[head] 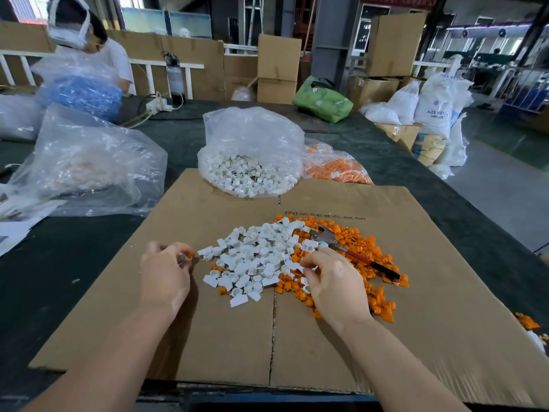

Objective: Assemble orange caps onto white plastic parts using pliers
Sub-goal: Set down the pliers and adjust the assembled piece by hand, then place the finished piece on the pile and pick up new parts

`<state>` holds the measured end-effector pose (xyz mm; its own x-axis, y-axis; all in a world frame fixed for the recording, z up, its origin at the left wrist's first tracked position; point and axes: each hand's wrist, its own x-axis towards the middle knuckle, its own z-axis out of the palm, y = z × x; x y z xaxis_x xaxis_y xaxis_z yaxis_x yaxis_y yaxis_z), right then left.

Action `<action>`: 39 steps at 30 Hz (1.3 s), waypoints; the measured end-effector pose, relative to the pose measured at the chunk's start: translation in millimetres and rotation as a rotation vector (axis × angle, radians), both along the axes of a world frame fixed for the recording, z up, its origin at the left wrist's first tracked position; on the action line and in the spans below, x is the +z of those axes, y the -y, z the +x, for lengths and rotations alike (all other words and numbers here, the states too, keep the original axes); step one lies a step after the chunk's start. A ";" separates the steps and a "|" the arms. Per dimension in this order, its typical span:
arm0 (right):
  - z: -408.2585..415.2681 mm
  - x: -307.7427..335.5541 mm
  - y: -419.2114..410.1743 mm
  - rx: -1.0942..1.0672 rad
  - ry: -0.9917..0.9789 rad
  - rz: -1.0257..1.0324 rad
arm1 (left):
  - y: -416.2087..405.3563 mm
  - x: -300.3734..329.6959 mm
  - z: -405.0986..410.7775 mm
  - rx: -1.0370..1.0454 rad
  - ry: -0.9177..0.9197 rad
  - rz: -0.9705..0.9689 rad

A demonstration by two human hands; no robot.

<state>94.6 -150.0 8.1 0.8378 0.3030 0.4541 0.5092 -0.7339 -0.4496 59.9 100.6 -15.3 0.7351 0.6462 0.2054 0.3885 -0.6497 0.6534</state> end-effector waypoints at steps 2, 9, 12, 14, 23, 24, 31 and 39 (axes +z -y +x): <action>1.0 -0.9 1.2 -0.007 -0.006 -0.016 | -0.3 -2.8 -0.9 0.018 -0.011 0.044; 1.8 -5.9 4.7 0.042 -0.060 -0.098 | 20.9 5.4 -0.6 0.052 -0.021 0.056; 0.7 -6.7 3.9 0.051 -0.065 -0.151 | 44.5 14.0 -0.5 -0.169 0.122 -0.013; -0.9 -6.2 3.9 0.050 -0.044 -0.173 | 59.5 18.0 -0.8 -0.338 0.187 -0.020; -3.3 -15.2 7.6 0.040 -0.089 -0.321 | 90.5 1.4 13.0 -0.481 -0.022 0.226; -1.8 -17.3 7.8 0.033 -0.087 -0.323 | 91.0 -0.6 14.1 -0.470 -0.020 0.232; 8.5 -27.0 2.9 -0.005 -0.047 -0.359 | 92.5 -7.2 21.3 -0.446 0.012 0.254; 10.6 -24.9 0.2 -0.033 -0.009 -0.341 | 94.9 2.5 14.8 -0.449 0.125 0.268</action>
